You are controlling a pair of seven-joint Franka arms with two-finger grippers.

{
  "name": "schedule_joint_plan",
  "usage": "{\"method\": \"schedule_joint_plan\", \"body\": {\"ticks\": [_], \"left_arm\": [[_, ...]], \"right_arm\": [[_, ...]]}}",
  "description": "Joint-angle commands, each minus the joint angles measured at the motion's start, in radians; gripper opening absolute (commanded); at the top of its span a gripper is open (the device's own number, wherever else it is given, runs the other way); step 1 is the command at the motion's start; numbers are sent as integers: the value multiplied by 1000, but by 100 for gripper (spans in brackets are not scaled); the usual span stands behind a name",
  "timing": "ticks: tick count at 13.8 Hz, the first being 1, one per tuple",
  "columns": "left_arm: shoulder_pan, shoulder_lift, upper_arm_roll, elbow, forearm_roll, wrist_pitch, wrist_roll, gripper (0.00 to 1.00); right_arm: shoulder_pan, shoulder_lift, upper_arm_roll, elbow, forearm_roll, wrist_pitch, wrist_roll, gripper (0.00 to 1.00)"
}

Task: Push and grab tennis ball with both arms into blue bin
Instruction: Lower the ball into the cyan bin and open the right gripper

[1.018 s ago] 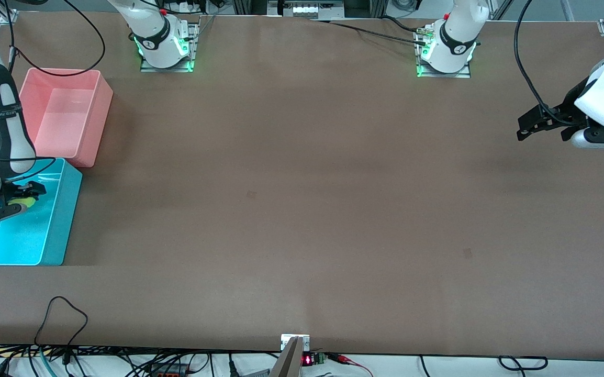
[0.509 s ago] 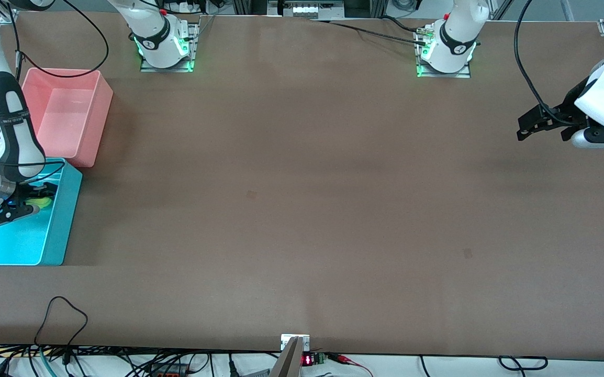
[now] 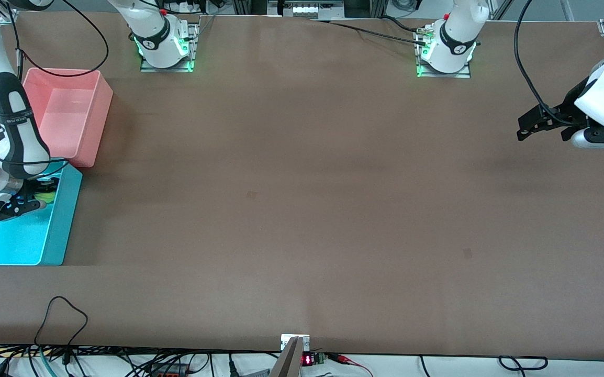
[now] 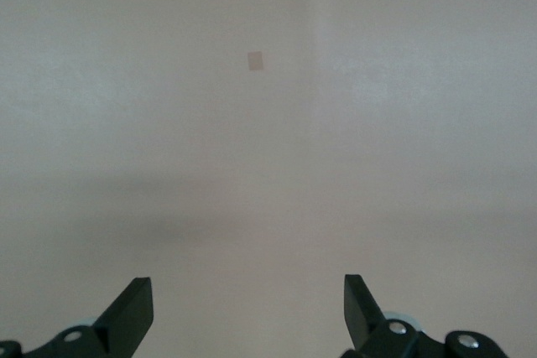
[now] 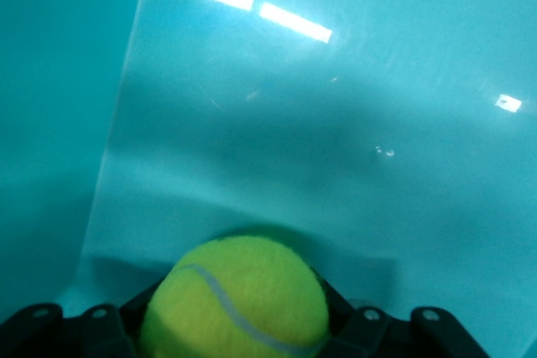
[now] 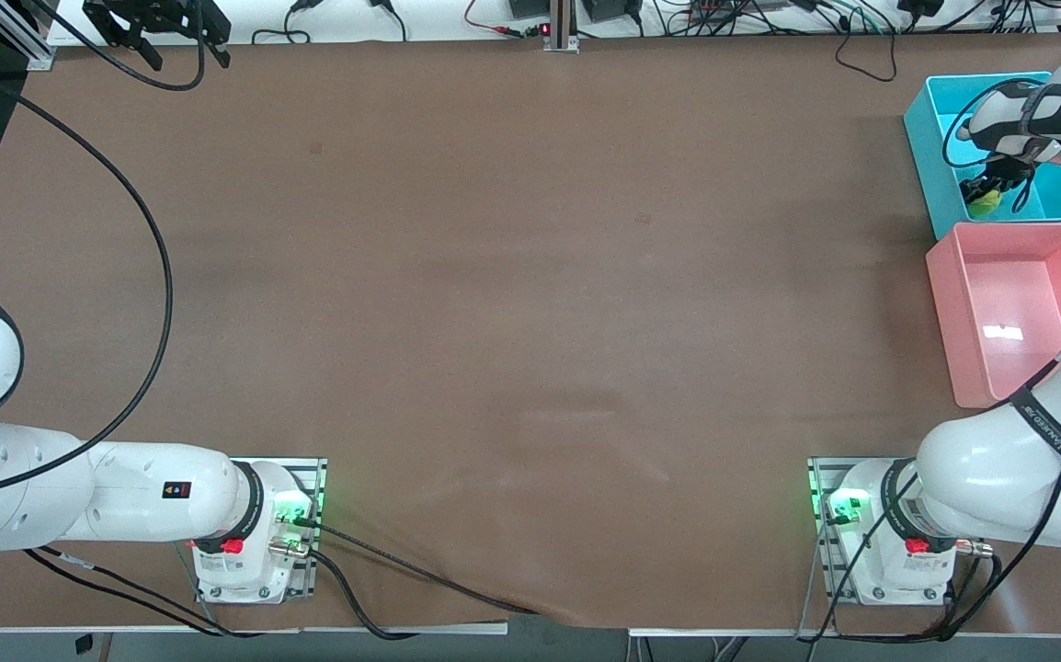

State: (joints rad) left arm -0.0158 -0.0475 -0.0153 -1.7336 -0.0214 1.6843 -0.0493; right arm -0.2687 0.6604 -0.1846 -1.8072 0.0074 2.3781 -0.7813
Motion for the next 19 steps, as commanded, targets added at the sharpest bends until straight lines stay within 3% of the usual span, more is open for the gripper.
{"method": "schedule_joint_plan", "body": {"ticks": [1, 5, 9, 15, 18, 19], "left_arm": [[-6, -8, 3, 8, 8, -12, -4, 100], [-6, -8, 3, 8, 8, -12, -4, 100], [-6, -8, 3, 8, 8, -12, -6, 100], [-6, -8, 3, 8, 8, -12, -6, 100], [-7, -8, 3, 8, 8, -12, -6, 100], [-7, -8, 1, 8, 8, -12, -6, 100]], "right_arm": [[-7, -10, 5, -18, 11, 1, 7, 100], [2, -53, 8, 15, 11, -2, 4, 100], [42, -177, 14, 34, 11, -55, 4, 100], [149, -385, 14, 134, 10, -341, 11, 100], [230, -478, 25, 153, 0, -512, 223, 100], [239, -502, 57, 170, -1, -575, 322, 100]]}}
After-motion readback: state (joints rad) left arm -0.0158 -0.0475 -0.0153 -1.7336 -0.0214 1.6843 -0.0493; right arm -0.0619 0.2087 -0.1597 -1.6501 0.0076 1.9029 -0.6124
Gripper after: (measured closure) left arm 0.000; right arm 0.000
